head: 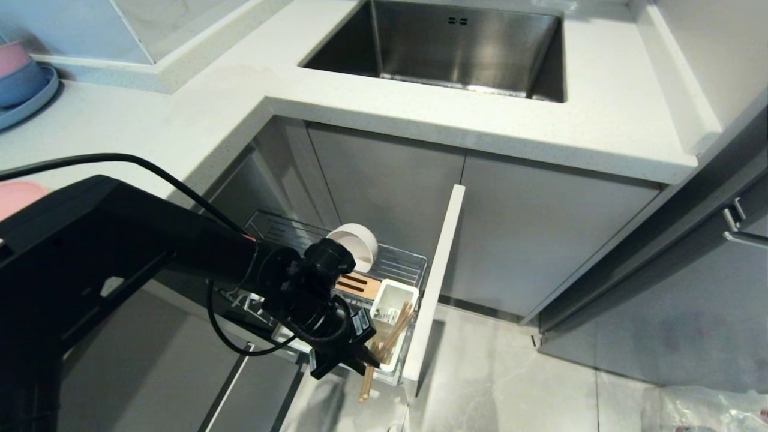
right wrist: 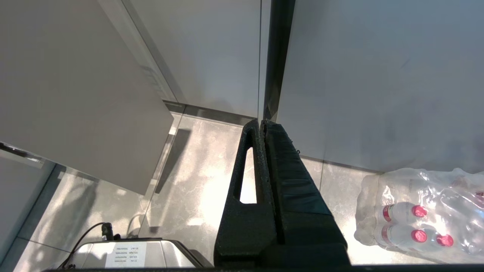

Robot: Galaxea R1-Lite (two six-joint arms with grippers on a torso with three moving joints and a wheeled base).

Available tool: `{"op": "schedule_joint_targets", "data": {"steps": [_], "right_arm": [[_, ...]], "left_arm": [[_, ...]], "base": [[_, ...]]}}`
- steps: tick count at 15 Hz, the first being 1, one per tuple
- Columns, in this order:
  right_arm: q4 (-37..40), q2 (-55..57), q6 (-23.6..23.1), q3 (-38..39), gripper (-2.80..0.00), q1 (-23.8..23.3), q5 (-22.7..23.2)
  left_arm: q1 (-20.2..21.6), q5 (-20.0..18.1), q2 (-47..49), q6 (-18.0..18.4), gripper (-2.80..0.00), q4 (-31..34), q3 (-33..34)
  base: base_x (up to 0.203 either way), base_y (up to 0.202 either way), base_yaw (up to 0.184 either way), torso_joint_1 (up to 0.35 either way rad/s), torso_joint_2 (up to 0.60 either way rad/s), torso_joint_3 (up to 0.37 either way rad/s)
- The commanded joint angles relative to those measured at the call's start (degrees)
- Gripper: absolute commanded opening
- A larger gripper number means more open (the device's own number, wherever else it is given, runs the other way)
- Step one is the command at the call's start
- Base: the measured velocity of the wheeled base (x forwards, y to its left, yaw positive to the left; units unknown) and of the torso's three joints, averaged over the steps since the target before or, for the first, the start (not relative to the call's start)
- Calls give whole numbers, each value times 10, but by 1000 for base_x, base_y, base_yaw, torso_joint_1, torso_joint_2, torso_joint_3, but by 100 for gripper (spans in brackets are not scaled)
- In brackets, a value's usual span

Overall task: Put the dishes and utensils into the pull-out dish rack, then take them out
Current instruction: Pick up the chopsticks and place it in the cupboard

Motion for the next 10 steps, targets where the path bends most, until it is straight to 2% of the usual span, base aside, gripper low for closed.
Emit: {"op": "schedule_joint_targets", "data": {"steps": [1,4,5,10], "right_arm": [[0,0,0,1,-280,0,0],[0,0,0,1,-280,0,0],[0,0,0,1,-280,0,0],[0,0,0,1,-280,0,0]], "left_arm": [[0,-1,0,-3,-280,2,1],[0,0,-4,0,-280,3,3],[0,-1,-7,0,0,3,3],[2,-2,-29,-2,0,4,1]], "base": [[0,0,0,0,0,0],[0,0,0,0,0,0],[0,0,0,0,0,0],[0,0,0,0,0,0]]}}
